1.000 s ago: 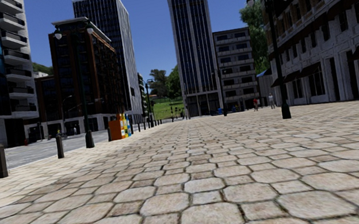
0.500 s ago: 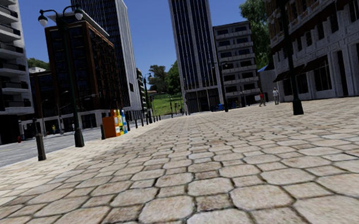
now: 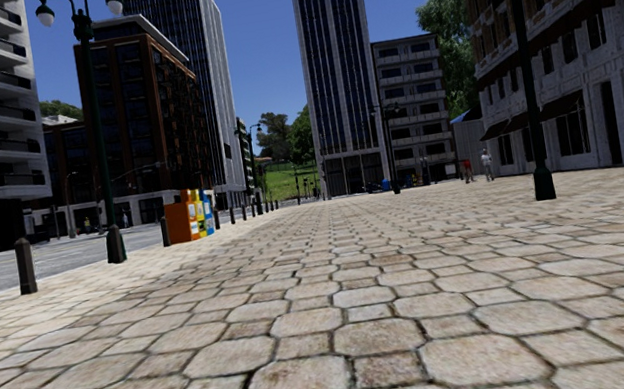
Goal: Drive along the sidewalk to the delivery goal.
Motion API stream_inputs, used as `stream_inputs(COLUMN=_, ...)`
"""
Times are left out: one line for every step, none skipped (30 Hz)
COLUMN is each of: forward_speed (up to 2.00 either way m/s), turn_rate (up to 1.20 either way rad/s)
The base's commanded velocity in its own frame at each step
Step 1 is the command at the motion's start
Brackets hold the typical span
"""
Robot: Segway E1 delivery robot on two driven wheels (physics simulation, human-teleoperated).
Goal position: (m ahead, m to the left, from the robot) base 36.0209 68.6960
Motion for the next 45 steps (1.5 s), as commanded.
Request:
stream_inputs(forward_speed=2.00, turn_rate=0.00)
stream_inputs(forward_speed=2.00, turn_rate=0.00)
stream_inputs(forward_speed=2.00, turn_rate=0.00)
stream_inputs(forward_speed=2.00, turn_rate=0.00)
stream_inputs(forward_speed=2.00, turn_rate=-0.10)
stream_inputs(forward_speed=2.00, turn_rate=-0.59)
stream_inputs(forward_speed=2.00, turn_rate=-0.64)
stream_inputs(forward_speed=2.00, turn_rate=-0.64)
stream_inputs(forward_speed=2.00, turn_rate=0.00)
stream_inputs(forward_speed=2.00, turn_rate=0.00)
stream_inputs(forward_speed=2.00, turn_rate=0.00)
stream_inputs(forward_speed=2.00, turn_rate=0.00)
stream_inputs(forward_speed=2.00, turn_rate=0.00)
stream_inputs(forward_speed=2.00, turn_rate=0.00)
stream_inputs(forward_speed=2.00, turn_rate=0.00)
stream_inputs(forward_speed=2.00, turn_rate=0.00)
stream_inputs(forward_speed=2.00, turn_rate=0.00)
stream_inputs(forward_speed=2.00, turn_rate=0.00)
stream_inputs(forward_speed=2.00, turn_rate=0.00)
stream_inputs(forward_speed=2.00, turn_rate=0.00)
stream_inputs(forward_speed=2.00, turn_rate=0.00)
stream_inputs(forward_speed=2.00, turn_rate=0.00)
stream_inputs(forward_speed=2.00, turn_rate=0.00)
stream_inputs(forward_speed=2.00, turn_rate=0.00)
stream_inputs(forward_speed=2.00, turn_rate=0.00)
stream_inputs(forward_speed=2.00, turn_rate=0.00)
stream_inputs(forward_speed=2.00, turn_rate=0.00)
stream_inputs(forward_speed=2.00, turn_rate=0.00)
stream_inputs(forward_speed=2.00, turn_rate=0.00)
stream_inputs(forward_speed=2.00, turn_rate=0.00)
stream_inputs(forward_speed=2.00, turn_rate=-1.20)
stream_inputs(forward_speed=2.00, turn_rate=-1.20)
stream_inputs(forward_speed=2.00, turn_rate=-0.84)
stream_inputs(forward_speed=2.00, turn_rate=0.00)
stream_inputs(forward_speed=2.00, turn_rate=0.00)
stream_inputs(forward_speed=2.00, turn_rate=0.00)
stream_inputs(forward_speed=2.00, turn_rate=0.00)
stream_inputs(forward_speed=2.00, turn_rate=0.00)
stream_inputs(forward_speed=2.00, turn_rate=0.00)
stream_inputs(forward_speed=2.00, turn_rate=0.00)
stream_inputs(forward_speed=2.00, turn_rate=0.00)
stream_inputs(forward_speed=2.00, turn_rate=0.00)
stream_inputs(forward_speed=2.00, turn_rate=0.00)
stream_inputs(forward_speed=2.00, turn_rate=0.00)
stream_inputs(forward_speed=2.00, turn_rate=0.00)
